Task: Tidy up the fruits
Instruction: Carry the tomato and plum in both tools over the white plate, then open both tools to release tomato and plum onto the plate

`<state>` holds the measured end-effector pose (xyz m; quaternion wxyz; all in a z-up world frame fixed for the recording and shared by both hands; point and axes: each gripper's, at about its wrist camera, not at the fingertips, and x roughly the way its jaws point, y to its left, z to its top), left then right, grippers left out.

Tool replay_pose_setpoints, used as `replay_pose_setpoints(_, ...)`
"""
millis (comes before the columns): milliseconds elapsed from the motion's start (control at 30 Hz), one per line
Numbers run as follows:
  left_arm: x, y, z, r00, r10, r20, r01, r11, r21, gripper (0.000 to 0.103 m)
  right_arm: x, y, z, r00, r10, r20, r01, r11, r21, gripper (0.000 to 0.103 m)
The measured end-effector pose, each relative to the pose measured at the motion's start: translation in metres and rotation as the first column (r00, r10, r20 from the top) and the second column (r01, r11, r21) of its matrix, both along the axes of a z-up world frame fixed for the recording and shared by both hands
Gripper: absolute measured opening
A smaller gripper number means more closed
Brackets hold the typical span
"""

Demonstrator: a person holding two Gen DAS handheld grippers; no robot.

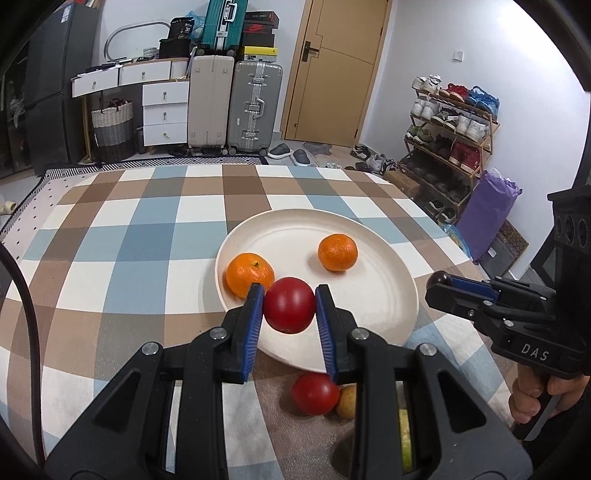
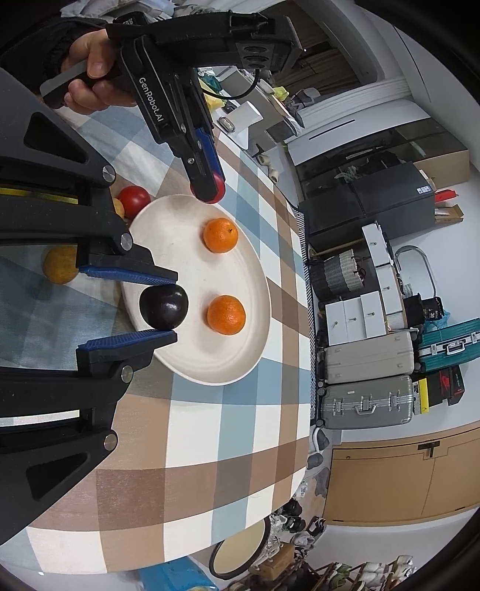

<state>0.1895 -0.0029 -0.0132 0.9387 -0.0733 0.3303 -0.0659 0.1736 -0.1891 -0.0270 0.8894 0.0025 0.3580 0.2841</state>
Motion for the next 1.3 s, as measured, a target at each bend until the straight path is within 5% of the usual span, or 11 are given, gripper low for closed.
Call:
replay_pose_setpoints(1067, 0.014, -0.008, -0.007, 0.998, 0.014, 0.063, -0.015, 1.000, 0.022, 0.026, 0.028, 0.017, -0.020, 1.000, 0.001, 0.027, -0.002, 1.000, 0.012, 0.026)
replay_pose_setpoints(1167, 0.013, -0.009, -0.009, 0.998, 0.009, 0.064, -0.011, 1.000, 0.025, 0.030, 0.026, 0.012, -0.018, 0.999, -0.007, 0.035, 0.006, 0.999, 0.034, 0.034)
replay_pose_setpoints(1300, 0.010, -0.010, -0.010, 0.998, 0.002, 0.063, -0.004, 0.999, 0.034, 0.060, 0.024, 0.008, -0.017, 0.999, -0.022, 0.050, 0.020, 0.999, 0.036, 0.045)
